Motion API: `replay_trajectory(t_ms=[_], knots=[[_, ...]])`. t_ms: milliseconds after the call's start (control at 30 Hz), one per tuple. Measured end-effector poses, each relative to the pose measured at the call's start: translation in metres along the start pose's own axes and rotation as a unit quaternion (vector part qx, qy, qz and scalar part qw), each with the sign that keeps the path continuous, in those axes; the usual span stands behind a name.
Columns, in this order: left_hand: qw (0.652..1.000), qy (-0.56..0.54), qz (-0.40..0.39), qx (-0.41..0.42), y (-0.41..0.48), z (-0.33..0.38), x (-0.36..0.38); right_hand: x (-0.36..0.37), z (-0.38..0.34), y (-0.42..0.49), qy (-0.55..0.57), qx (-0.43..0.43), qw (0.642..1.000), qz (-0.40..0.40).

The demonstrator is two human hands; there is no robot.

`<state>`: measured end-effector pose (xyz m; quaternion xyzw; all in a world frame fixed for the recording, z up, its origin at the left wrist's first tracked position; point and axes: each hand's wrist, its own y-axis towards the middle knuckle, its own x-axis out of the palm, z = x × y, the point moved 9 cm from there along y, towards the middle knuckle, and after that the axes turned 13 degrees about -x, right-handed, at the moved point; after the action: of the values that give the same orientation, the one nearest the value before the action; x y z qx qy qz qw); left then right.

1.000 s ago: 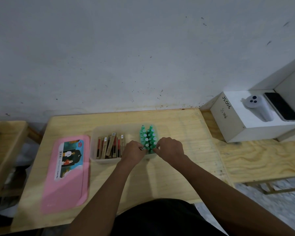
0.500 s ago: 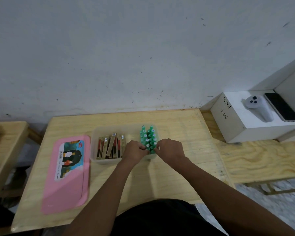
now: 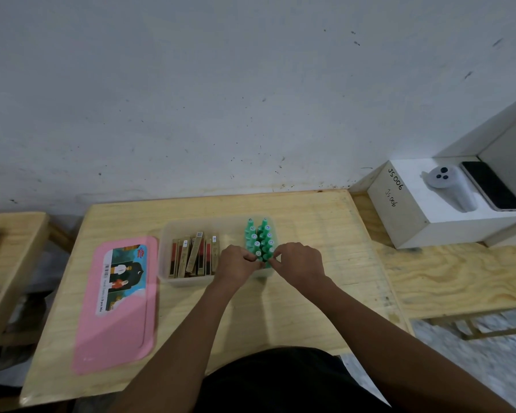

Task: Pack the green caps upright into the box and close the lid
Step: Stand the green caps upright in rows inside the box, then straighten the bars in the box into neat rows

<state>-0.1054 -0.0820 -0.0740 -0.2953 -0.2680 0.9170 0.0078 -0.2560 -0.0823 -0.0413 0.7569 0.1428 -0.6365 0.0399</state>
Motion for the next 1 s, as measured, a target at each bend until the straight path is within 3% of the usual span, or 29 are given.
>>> replay_trajectory(t_ms=[433,500,600,700,833,1000], knots=[[1.0,-0.014,-0.012,-0.002,-0.001,-0.011,-0.024,-0.006,0.012,-0.006,0.107,0.027,0.992,0.061],[0.999,-0.03,0.044,0.009,-0.002,-0.013,-0.051,-0.01,0.008,-0.002,0.109,0.018,0.99,0.083],[0.978,-0.013,0.207,0.025,-0.005,-0.025,-0.104,-0.019,-0.005,0.005,0.115,-0.008,0.986,0.121],[0.952,-0.001,0.304,-0.032,-0.009,-0.053,-0.145,-0.022,-0.027,0.015,0.128,-0.05,0.984,0.115],[0.967,-0.025,0.226,-0.113,0.008,-0.095,-0.156,-0.009,-0.068,0.03,0.16,-0.111,0.979,0.055],[0.981,-0.007,0.161,-0.107,0.018,-0.102,-0.167,0.023,-0.111,0.052,0.189,-0.134,0.971,-0.063]])
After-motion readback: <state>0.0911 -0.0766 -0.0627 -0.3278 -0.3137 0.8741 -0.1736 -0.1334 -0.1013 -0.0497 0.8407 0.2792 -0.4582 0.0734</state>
